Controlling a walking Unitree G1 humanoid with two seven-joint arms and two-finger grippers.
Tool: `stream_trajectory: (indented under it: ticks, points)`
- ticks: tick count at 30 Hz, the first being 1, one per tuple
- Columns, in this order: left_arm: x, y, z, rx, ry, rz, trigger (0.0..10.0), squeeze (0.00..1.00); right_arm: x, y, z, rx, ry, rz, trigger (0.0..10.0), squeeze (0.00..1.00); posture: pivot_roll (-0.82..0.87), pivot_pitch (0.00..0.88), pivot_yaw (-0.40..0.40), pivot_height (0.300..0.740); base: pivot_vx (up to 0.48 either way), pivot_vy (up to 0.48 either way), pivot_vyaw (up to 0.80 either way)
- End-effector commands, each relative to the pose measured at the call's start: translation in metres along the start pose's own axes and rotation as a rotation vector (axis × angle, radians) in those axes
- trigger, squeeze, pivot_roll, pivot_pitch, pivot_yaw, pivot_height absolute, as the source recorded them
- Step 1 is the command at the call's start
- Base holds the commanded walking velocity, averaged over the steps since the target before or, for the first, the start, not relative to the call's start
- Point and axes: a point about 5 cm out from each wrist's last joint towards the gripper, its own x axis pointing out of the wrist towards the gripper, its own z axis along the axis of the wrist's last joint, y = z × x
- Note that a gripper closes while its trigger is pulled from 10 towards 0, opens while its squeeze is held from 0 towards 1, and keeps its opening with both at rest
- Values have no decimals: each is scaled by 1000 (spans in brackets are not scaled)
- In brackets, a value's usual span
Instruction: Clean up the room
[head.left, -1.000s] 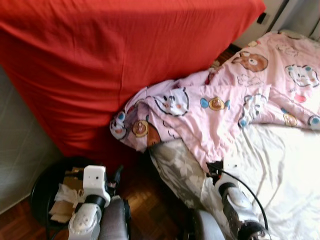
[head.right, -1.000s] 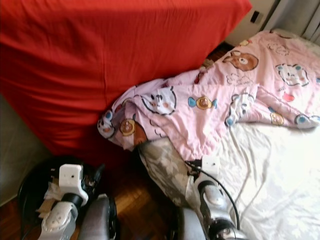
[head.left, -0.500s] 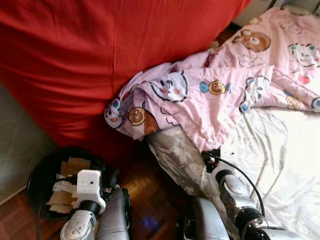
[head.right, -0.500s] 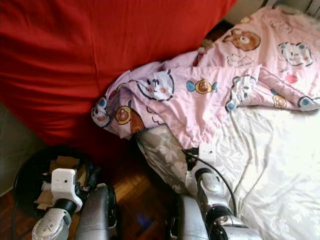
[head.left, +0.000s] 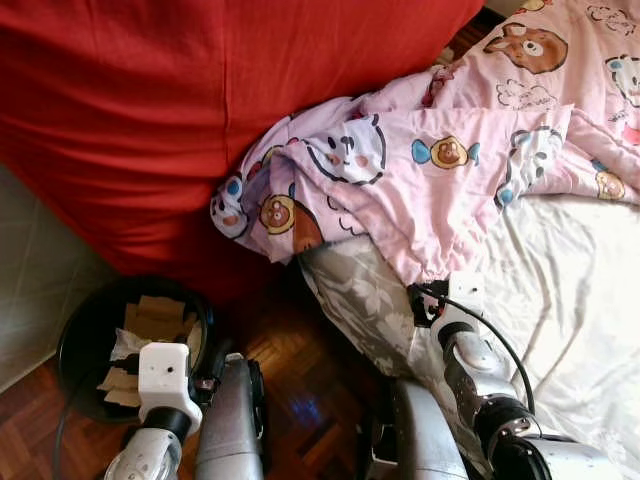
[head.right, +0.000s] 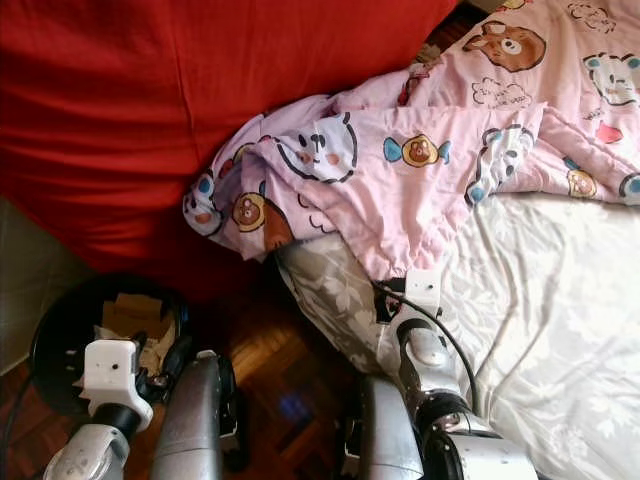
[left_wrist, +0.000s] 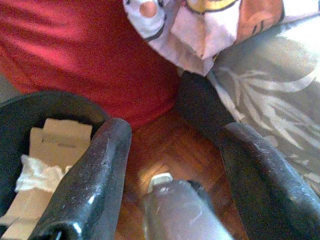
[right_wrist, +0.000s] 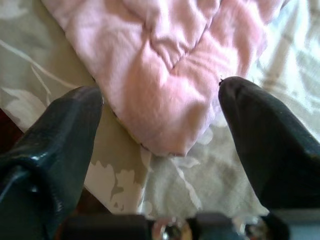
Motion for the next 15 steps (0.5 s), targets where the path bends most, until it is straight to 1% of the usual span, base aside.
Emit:
stream_trajectory:
  ticks: [1,3,6,15]
  points:
    - [-8,0,-5,-6,41,1,10000,0,-3,-5,-12,17,52,-27,10000,0,196,429,-35,601,0,0,0]
    - [-14,0,-3,-3,53,-1,10000,0,-3,-5,-10,18,50,-40,10000,0,207,446,-25,601,0,0,0]
    - [-19,2,-2,1,61,2,10000,0,-3,-6,-10,22,49,-55,10000,0,218,455,-13,601,0,0,0]
    - [-27,2,8,2,58,8,10000,0,-2,-9,-6,37,30,-80,10000,0,234,473,-2,601,0,0,0]
